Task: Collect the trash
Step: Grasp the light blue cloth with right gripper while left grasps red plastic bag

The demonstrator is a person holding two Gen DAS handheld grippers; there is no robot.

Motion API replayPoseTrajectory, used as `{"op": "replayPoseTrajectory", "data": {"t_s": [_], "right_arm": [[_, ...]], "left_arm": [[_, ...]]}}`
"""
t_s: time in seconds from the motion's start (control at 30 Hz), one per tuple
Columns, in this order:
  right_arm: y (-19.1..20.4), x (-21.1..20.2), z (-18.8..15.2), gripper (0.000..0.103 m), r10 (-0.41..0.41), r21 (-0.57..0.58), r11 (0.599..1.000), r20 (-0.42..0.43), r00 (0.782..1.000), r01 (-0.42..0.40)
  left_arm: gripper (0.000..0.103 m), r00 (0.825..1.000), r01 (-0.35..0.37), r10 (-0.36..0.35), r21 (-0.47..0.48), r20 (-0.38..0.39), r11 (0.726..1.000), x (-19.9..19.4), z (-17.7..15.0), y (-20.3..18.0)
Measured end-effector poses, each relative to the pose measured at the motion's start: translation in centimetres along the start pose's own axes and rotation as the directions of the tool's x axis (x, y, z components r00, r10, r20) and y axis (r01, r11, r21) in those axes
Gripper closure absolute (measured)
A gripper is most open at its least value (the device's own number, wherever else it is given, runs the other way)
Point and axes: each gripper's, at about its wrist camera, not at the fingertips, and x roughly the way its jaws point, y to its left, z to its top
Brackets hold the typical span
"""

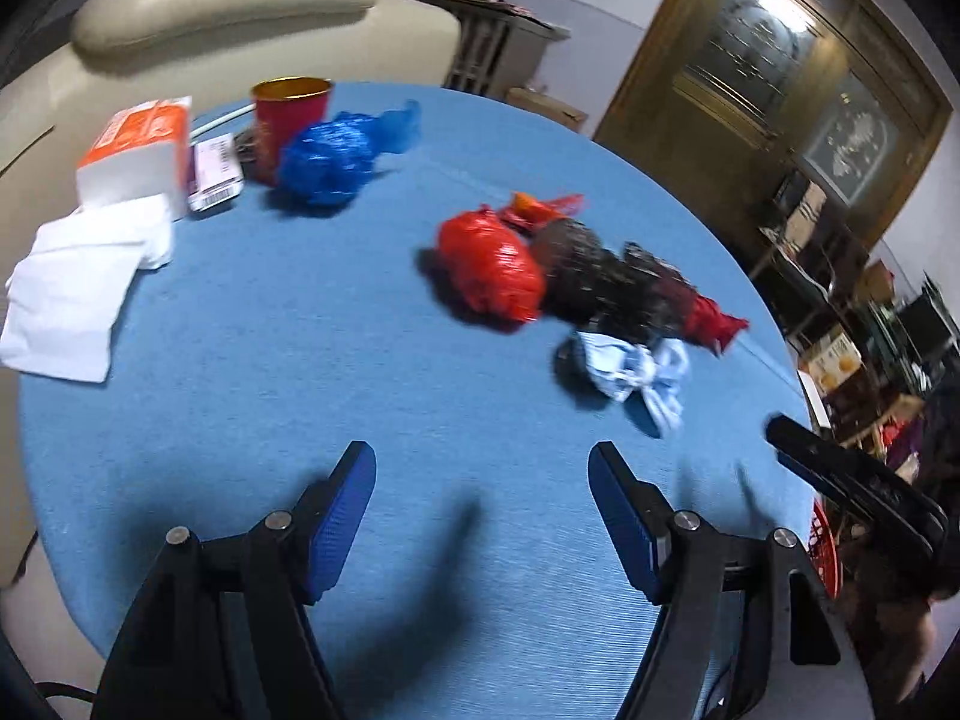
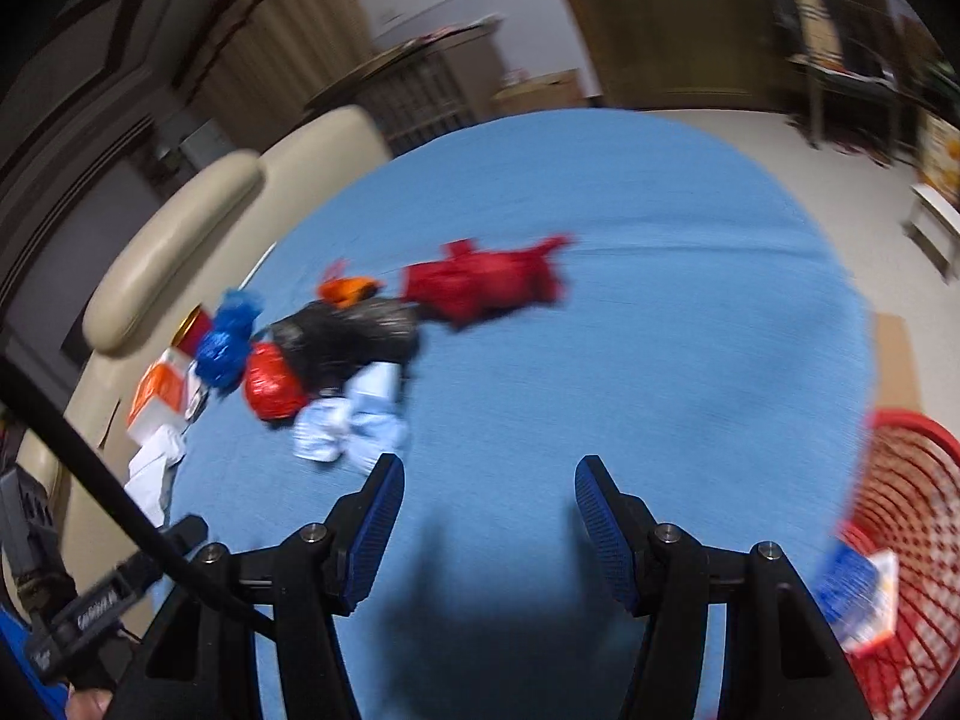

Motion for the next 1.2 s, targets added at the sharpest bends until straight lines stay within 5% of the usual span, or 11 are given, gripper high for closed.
{"op": "replayPoseTrajectory", "data": {"t_s": [0.43, 0.53, 0.67, 1.07, 1.1, 1.13, 1.2], "right_arm": [[6.8, 8.5, 2.5, 0.040, 0.019, -0.112, 0.993, -0.082, 0.996, -0.028], [7.0, 9.7, 2.4, 0.055, 0.029, -0.124, 0.991, -0.111, 0.993, -0.042], [6.8, 9.4, 2.3, 0.063, 0.062, -0.138, 0.987, -0.109, 0.992, -0.076], [1.7, 5.8, 1.1, 0.063, 0.068, -0.060, 0.995, -0.093, 0.993, -0.073], [1.4, 5.6, 1.0, 0.063, 0.068, -0.054, 0.996, -0.091, 0.993, -0.073], [1.2, 5.4, 0.9, 0.063, 0.069, -0.051, 0.996, -0.090, 0.994, -0.074], [1.0, 5.1, 0.8, 0.063, 0.071, -0.047, 0.996, -0.089, 0.994, -0.076]], "left_arm": [[0.029, 1.000, -0.013, 0.013, -0.014, 0.008, 1.000, 0.9, 3.0, 1.7], [0.029, 1.000, -0.014, 0.014, 0.003, 0.014, 1.000, 1.6, 4.3, 0.9], [0.029, 1.000, -0.009, 0.009, 0.011, 0.011, 1.000, 3.2, 6.3, -0.3], [0.030, 0.991, -0.075, 0.072, -0.020, -0.111, 0.997, 11.2, 9.5, -1.4], [0.035, 0.993, -0.080, 0.079, -0.008, -0.092, 0.997, 11.1, 9.6, -1.4], [0.053, 0.992, -0.078, 0.078, 0.002, -0.101, 0.997, 11.3, 9.7, -1.4], [0.054, 0.992, -0.070, 0.069, -0.011, -0.104, 0.997, 10.9, 9.8, -1.1]]}}
